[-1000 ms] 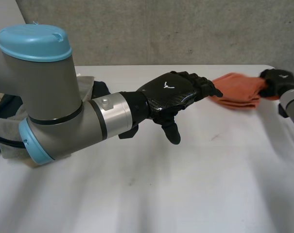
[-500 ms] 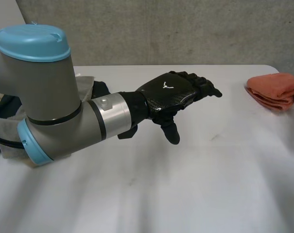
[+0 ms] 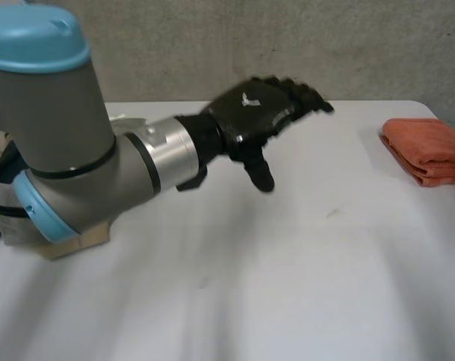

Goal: Fold the laundry.

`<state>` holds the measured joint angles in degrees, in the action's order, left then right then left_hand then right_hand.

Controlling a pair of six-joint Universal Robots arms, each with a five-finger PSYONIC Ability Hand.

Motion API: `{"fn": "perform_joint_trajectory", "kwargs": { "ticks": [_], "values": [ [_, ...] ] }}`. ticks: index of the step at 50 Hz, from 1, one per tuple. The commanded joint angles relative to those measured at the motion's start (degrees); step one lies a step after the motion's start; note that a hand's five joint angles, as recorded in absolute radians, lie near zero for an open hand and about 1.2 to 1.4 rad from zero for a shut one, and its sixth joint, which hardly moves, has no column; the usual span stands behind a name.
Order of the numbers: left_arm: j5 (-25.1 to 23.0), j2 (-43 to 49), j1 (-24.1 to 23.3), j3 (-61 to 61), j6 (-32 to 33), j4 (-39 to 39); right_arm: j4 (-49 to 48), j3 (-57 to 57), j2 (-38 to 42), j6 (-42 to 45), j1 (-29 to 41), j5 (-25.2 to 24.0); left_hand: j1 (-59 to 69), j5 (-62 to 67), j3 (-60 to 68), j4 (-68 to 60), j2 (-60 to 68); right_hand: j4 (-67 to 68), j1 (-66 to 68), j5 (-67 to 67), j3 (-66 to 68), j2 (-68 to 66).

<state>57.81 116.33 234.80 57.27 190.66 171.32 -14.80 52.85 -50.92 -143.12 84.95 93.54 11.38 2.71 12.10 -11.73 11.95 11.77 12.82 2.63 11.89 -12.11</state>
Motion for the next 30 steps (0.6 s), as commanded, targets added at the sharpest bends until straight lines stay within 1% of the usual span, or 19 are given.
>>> {"fn": "perform_joint_trajectory", "kwargs": {
  "ticks": [1,4,5,6,7,8,9,10,11,12,13,15,17,21,23,25,27,28,30],
  "values": [
    [18.09,-5.05,6.52,-1.73,-3.54,6.55,-24.64,26.93,-17.61,-0.49,8.38,-23.12,-1.38,-2.71,-2.1,1.73,-1.95,-1.77,-2.82,-2.63,-1.89,2.11],
    [23.48,-6.82,11.19,-1.64,-3.37,8.23,-24.14,34.48,-21.4,-0.4,10.84,-28.05,-1.38,-2.71,-2.1,1.73,-1.95,-1.77,-2.82,-2.63,-1.89,2.11],
    [26.01,-7.52,15.12,-1.55,-3.2,8.32,-23.0,35.38,-21.67,-0.4,11.63,-28.06,-1.38,-2.71,-2.1,1.73,-1.95,-1.77,-2.82,-2.63,-1.89,2.11],
    [26.91,-7.44,16.9,-1.38,-2.93,7.98,-20.9,36.17,-22.02,-0.4,12.69,-27.8,-1.38,-2.71,-2.1,1.73,-1.95,-1.77,-2.82,-2.63,-1.89,2.11],
    [27.44,-7.26,18.66,-1.12,-2.58,7.62,-16.18,36.88,-22.11,-0.05,15.05,-27.28,-1.38,-2.71,-2.1,1.73,-1.95,-1.77,-2.82,-2.63,-1.89,2.11],
    [28.05,-6.56,22.68,0.19,-0.49,6.05,-13.44,36.97,-22.11,0.04,16.2,-26.93,-1.38,-2.71,-2.1,1.73,-1.95,-1.77,-2.82,-2.63,-1.89,2.11],
    [28.06,-5.6,24.81,1.08,1.71,5.34,-6.54,36.45,-21.68,0.04,18.56,-25.44,-1.38,-2.71,-2.1,1.73,-1.95,-1.77,-2.82,-2.63,-1.89,2.11],
    [28.06,-4.72,26.05,1.61,3.29,5.07,-4.03,36.36,-21.59,0.13,19.11,-24.82,-1.38,-2.71,-2.1,1.73,-1.95,-1.77,-2.82,-2.63,-1.89,2.11],
    [28.06,-3.41,27.19,1.96,5.49,4.9,-1.74,36.27,-21.41,0.13,19.72,-24.12,-1.33,-2.66,-2.05,1.68,-1.9,-1.77,-2.82,-2.63,-1.89,2.11],
    [28.32,-0.87,28.33,2.31,9.25,4.81,3.07,36.36,-21.06,0.56,20.42,-22.63,-1.38,-2.71,-2.1,1.73,-1.95,-1.77,-2.82,-2.63,-1.89,2.11],
    [28.41,0.72,28.6,2.4,11.37,4.9,4.94,36.45,-20.8,0.83,20.6,-21.83,-1.38,-2.71,-2.1,1.73,-1.95,-1.77,-2.82,-2.63,-1.89,2.11],
    [28.15,4.32,29.57,2.58,16.03,5.16,8.02,36.97,-20.1,1.61,21.13,-20.08,-1.33,-2.66,-2.05,1.68,-1.9,-1.77,-2.82,-2.63,-1.89,2.11],
    [28.06,8.81,30.27,1.7,20.52,5.95,8.12,37.59,-19.57,2.23,21.4,-19.28,-1.38,-2.71,-2.1,1.73,-1.95,-1.77,-2.82,-2.63,-1.89,2.11],
    [27.71,16.63,33.44,0.56,24.57,9.98,7.69,40.05,-19.04,2.67,21.22,-18.84,-1.38,-2.71,-2.1,1.73,-1.95,-1.77,-2.82,-2.63,-1.89,2.11],
    [27.1,18.92,34.14,0.12,24.76,11.83,6.9,41.27,-18.86,2.67,21.05,-18.92,-1.38,-2.71,-2.1,1.73,-1.95,-1.77,-2.82,-2.63,-1.89,2.11],
    [24.99,21.38,34.49,-0.93,24.76,13.86,6.28,42.24,-18.77,2.67,20.96,-18.84,0.84,-0.49,0.12,-0.49,0.27,-1.77,-2.82,-2.63,-1.89,2.11],
    [22.97,22.62,34.58,-1.64,24.67,14.21,5.32,43.91,-18.77,2.76,20.52,-18.75,8.04,6.72,7.32,-7.69,7.47,-1.77,-2.82,-2.63,-1.89,2.11],
    [20.7,23.23,34.41,-1.38,24.41,14.65,4.96,44.44,-18.77,2.76,20.52,-18.75,26.91,25.58,26.18,-26.56,26.34,-1.77,-2.82,-2.63,-1.89,2.11],
    [18.14,23.06,34.32,-0.94,24.05,15.27,4.35,45.23,-18.77,2.76,20.34,-18.66,59.24,57.91,58.52,-58.89,58.67,-1.77,-2.82,-2.63,-1.89,2.11]
  ]
}}
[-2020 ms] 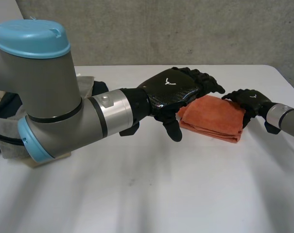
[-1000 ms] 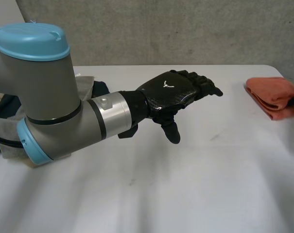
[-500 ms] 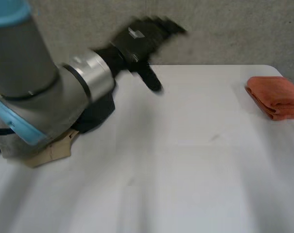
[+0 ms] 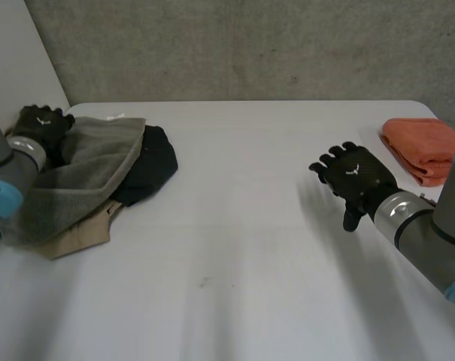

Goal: Fold the laundry.

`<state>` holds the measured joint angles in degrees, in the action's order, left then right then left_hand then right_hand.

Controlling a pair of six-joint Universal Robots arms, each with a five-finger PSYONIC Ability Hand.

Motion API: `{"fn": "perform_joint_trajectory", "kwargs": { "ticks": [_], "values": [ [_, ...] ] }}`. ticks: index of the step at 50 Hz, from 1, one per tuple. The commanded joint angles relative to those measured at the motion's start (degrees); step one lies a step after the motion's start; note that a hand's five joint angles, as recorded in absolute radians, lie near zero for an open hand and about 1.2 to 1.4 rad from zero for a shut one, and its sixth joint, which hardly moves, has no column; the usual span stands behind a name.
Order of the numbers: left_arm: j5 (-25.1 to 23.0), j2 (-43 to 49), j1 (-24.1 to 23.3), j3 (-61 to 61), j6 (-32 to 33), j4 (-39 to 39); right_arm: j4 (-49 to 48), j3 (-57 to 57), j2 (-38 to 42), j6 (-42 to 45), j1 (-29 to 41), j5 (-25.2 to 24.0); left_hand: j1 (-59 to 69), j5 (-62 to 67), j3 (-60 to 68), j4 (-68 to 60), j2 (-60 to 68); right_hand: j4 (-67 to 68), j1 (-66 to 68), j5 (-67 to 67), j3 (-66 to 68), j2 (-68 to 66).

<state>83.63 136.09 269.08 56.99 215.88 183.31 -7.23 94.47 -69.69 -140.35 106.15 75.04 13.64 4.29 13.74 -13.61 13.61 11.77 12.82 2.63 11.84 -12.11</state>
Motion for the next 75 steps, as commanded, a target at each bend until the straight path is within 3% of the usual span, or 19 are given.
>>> {"fn": "perform_joint_trajectory", "kwargs": {
  "ticks": [1,8,16,21,28,33,38,39,40,41,42,43,46,50,55,59,67,70,75],
  "values": [
    [-9.26,2.78,-0.13,-0.48,-1.77,3.72,-3.84,4.23,-0.27,-0.01,-0.85,-0.16,66.26,65.62,66.17,-66.3,66.29,-1.77,-2.82,-2.63,-1.84,2.11],
    [-10.68,-8.81,-3.03,2.16,-9.24,5.74,-4.38,5.46,-1.06,0.08,-0.94,0.01,66.36,65.71,66.26,-66.39,66.39,-1.77,-2.82,-2.63,-1.84,2.11],
    [-11.21,-24.72,-9.88,3.13,-27.77,7.68,-4.38,5.46,-3.44,-0.36,-2.96,0.19,66.36,65.71,66.26,-66.39,66.39,-1.77,-2.82,-2.63,-1.84,2.11],
    [-13.13,-29.56,-17.95,5.31,-39.98,6.63,-4.2,5.46,-6.33,-0.97,-3.75,0.54,66.36,65.71,66.26,-66.39,66.39,-1.77,-2.82,-2.63,-1.84,2.11],
    [-18.5,-27.21,-30.61,10.77,-42.56,6.71,-4.29,5.11,-11.17,-3.25,-7.08,3.43,66.36,65.71,66.26,-66.39,66.39,-1.77,-2.82,-2.63,-1.84,2.11],
    [-18.07,-13.26,-41.42,5.79,-42.82,7.32,-4.2,4.06,-11.96,-7.3,-10.52,5.29,66.36,65.71,66.26,-66.39,66.39,-1.77,-2.82,-2.63,-1.84,2.11],
    [-17.28,-5.49,-45.57,1.02,-43.7,8.02,-4.29,3.27,-11.96,-8.18,-14.3,5.46,66.36,65.71,66.26,-66.39,66.39,-1.77,-2.82,-2.63,-1.84,2.11],
    [-17.28,-5.14,-45.75,0.67,-43.79,8.38,-4.29,3.18,-11.96,-8.18,-15.0,5.55,66.36,65.71,66.26,-66.39,66.39,-1.77,-2.82,-2.63,-1.84,2.11],
    [-17.19,-4.79,-45.75,0.41,-43.7,9.42,-4.29,3.18,-11.96,-8.18,-15.26,5.55,36.41,35.76,36.31,-36.44,36.43,-1.77,-2.82,-2.63,-1.84,2.11],
    [-17.01,-4.61,-45.75,0.49,-43.44,9.87,-4.2,3.18,-11.88,-8.18,-15.35,5.55,17.45,16.81,17.36,-17.49,17.48,-1.77,-2.82,-2.63,-1.84,2.11],
    [-16.75,-4.87,-45.75,0.67,-43.35,10.4,-4.2,3.09,-11.79,-8.18,-15.44,5.55,1.94,1.3,1.85,-1.98,1.97,-1.77,-2.82,-2.63,-1.84,2.11],
    [-16.58,-5.22,-45.75,0.84,-42.91,10.75,-4.2,3.18,-11.7,-8.01,-15.36,5.46,-3.64,-4.29,-3.74,3.61,-3.61,-1.77,-2.82,-2.63,-1.84,2.11],
    [-14.56,-6.71,-44.61,1.19,-42.73,10.58,-4.11,3.18,-11.7,-7.83,-15.09,5.55,-3.64,-4.29,-3.74,3.61,-3.61,-1.77,-2.82,-2.63,-1.84,2.11],
    [-10.95,-12.24,-37.07,3.56,-40.28,9.61,-3.67,3.27,-11.7,-7.83,-14.92,5.11,-3.64,-4.29,-3.74,3.61,-3.61,-1.77,-2.82,-2.63,-1.84,2.11],
    [-9.72,-18.83,-26.26,7.69,-31.77,5.4,-1.14,5.02,-13.36,-7.04,-12.12,3.45,-3.64,-4.29,-3.74,3.61,-3.61,-1.77,-2.82,-2.63,-1.84,2.11],
    [-9.19,-19.37,-22.21,9.8,-23.17,1.98,6.93,6.08,-16.44,-5.2,-6.41,-0.33,-3.64,-4.29,-3.74,3.61,-3.61,-1.77,-2.82,-2.63,-1.84,2.11],
    [-5.61,-12.01,-16.58,12.88,-1.81,-1.73,16.98,9.15,-14.25,-1.77,0.72,-1.48,-3.26,-3.91,-3.36,3.23,-3.23,-1.77,-2.82,-2.63,-1.84,2.11],
    [-1.74,-7.18,-15.78,12.1,3.56,-1.29,14.71,10.03,-12.59,-1.42,4.4,-1.31,-1.09,-1.73,-1.18,1.05,-1.06,-1.77,-2.82,-2.63,-1.84,2.11],
    [0.21,0.13,-14.11,7.88,6.66,1.69,9.61,11.26,-10.3,-1.41,6.61,1.77,0.44,-0.21,0.34,-0.47,0.47,-1.77,-2.82,-2.63,-1.84,2.11]
  ]
}}
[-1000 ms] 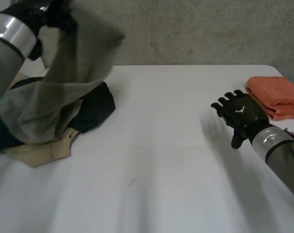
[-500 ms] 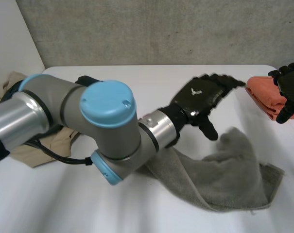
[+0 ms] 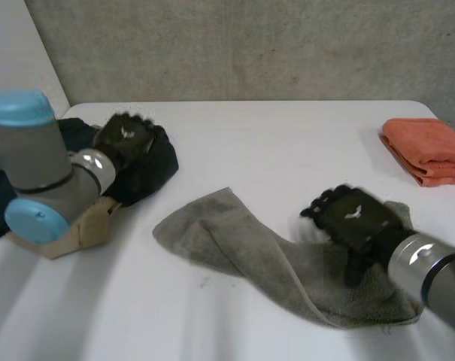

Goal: Fold the laundry.

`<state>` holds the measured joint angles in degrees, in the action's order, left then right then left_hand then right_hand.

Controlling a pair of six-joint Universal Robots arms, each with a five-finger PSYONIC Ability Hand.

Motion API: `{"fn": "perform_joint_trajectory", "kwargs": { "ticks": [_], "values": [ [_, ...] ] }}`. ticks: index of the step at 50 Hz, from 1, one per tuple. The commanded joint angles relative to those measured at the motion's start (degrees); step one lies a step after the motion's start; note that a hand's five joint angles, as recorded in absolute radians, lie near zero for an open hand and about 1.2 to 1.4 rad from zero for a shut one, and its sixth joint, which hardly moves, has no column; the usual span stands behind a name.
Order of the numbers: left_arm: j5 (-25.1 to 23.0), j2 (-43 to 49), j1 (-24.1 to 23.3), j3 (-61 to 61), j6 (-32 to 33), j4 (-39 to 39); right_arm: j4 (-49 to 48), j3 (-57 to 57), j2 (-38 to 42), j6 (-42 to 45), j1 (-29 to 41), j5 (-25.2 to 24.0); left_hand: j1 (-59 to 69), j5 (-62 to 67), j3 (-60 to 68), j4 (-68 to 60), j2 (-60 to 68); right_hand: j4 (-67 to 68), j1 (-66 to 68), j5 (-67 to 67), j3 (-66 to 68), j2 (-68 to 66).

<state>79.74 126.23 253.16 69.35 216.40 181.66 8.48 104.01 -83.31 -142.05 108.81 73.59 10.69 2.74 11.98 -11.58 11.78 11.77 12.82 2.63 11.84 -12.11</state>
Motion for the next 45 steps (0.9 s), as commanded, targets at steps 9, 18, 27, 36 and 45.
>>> {"fn": "perform_joint_trajectory", "kwargs": {
  "ticks": [9,18,27,36,45],
  "values": [
    [4.46,17.64,4.27,-11.86,7.02,7.83,-8.56,2.07,4.38,0.37,4.22,8.24,63.43,61.39,62.14,-62.54,62.34,-1.77,-2.82,-2.63,-1.84,2.11],
    [16.22,18.17,9.88,-11.96,13.32,16.35,-9.8,2.07,3.68,0.46,4.04,8.5,69.31,67.26,68.02,-68.42,68.22,-1.77,-2.82,-2.63,-1.84,2.11],
    [17.64,18.0,18.07,-11.25,22.58,17.5,-9.8,1.9,2.63,0.46,4.3,8.5,69.31,67.26,68.02,-68.42,68.22,-1.77,-2.82,-2.63,-1.84,2.11],
    [15.63,12.38,17.02,-8.18,15.02,17.59,-10.06,1.28,2.45,0.37,3.42,8.5,37.83,35.79,36.55,-36.95,36.75,-1.77,-2.82,-2.63,-1.84,2.11],
    [10.44,0.09,13.68,-0.9,7.03,15.83,-10.59,0.49,-0.97,-0.42,3.34,8.15,3.22,1.18,1.94,-2.34,2.14,-1.77,-2.82,-2.63,-1.84,2.11]
  ]
}}
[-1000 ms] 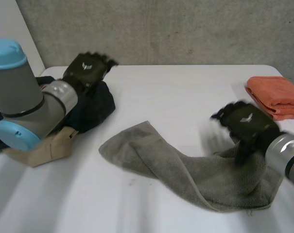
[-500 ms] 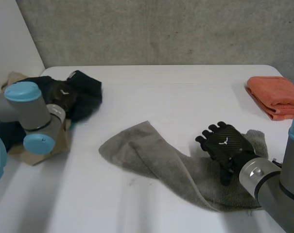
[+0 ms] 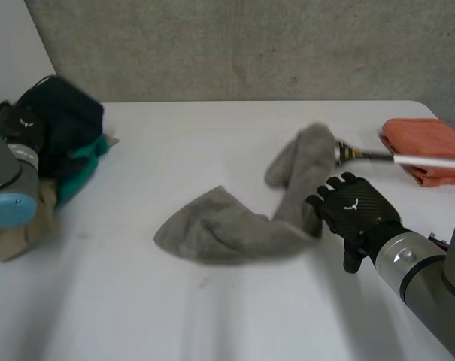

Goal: Fold the laundry.

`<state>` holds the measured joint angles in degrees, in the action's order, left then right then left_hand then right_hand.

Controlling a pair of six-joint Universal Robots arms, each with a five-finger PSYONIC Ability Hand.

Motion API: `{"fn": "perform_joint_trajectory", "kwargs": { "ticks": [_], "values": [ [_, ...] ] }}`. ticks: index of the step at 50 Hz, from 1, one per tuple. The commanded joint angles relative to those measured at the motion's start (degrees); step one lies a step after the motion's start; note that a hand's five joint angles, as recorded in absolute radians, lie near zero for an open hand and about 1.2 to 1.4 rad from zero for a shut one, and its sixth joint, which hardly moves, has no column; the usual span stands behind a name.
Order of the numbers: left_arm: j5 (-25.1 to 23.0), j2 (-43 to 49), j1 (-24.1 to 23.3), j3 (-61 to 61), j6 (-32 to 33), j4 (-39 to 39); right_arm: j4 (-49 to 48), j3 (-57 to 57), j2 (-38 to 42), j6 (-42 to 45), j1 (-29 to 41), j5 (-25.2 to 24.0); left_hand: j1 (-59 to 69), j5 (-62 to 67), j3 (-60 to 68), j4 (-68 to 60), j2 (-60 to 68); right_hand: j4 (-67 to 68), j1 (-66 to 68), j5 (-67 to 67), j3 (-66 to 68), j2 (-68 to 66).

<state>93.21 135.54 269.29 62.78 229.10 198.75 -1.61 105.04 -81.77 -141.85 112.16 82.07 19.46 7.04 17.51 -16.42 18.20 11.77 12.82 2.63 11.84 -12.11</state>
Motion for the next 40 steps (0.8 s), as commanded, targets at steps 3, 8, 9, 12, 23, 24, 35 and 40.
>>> {"fn": "perform_joint_trajectory", "kwargs": {
  "ticks": [3,8,9,12,23,24,35,40],
  "values": [
    [-3.82,-12.92,-3.33,8.05,-8.14,-1.96,-0.85,-0.97,-3.21,-0.62,-0.19,-0.33,-5.72,-3.29,-3.76,2.67,-4.45,-1.77,-2.82,-2.63,-1.84,2.11],
    [-8.64,-21.18,-7.63,14.81,-14.81,-4.5,-0.76,-1.33,-4.01,-0.45,-1.42,-0.42,-5.55,-3.13,-3.59,2.51,-4.29,-1.77,-2.82,-2.63,-1.84,2.11],
    [-9.53,-22.15,-8.34,15.87,-15.7,-4.95,-0.76,-1.33,-4.1,-0.36,-1.59,-0.51,-5.55,-3.13,-3.59,2.51,-4.29,-1.77,-2.82,-2.63,-1.84,2.11],
    [-12.78,-25.32,-11.41,19.92,-18.86,-6.61,-0.76,-1.41,-4.27,-0.18,-1.86,-0.77,-5.72,-3.29,-3.76,2.67,-4.45,-1.77,-2.82,-2.63,-1.84,2.11],
    [-15.52,-22.01,-25.21,20.12,-27.39,-6.71,-0.85,-0.89,-4.18,-0.01,-1.69,-0.86,-5.21,-2.79,-3.26,2.17,-3.95,-1.77,-2.82,-2.63,-1.84,2.11],
    [-15.43,-21.55,-25.39,19.58,-27.57,-6.71,-0.94,-0.89,-4.18,0.08,-1.77,-0.77,-5.21,-2.79,-3.26,2.17,-3.95,-1.77,-2.82,-2.63,-1.84,2.11],
    [-15.34,-17.24,-28.29,12.72,-37.23,-7.23,-1.38,-3.69,-2.08,-0.62,-3.18,-2.96,-5.04,-2.62,-3.09,2.0,-3.78,-1.77,-2.82,-2.63,-1.84,2.11],
    [-15.25,-17.42,-28.2,12.89,-40.22,-7.32,-1.38,-8.52,3.8,-0.89,-2.65,-5.95,-4.71,-2.28,-2.75,1.66,-3.44,-1.77,-2.82,-2.63,-1.84,2.11]
  ]
}}
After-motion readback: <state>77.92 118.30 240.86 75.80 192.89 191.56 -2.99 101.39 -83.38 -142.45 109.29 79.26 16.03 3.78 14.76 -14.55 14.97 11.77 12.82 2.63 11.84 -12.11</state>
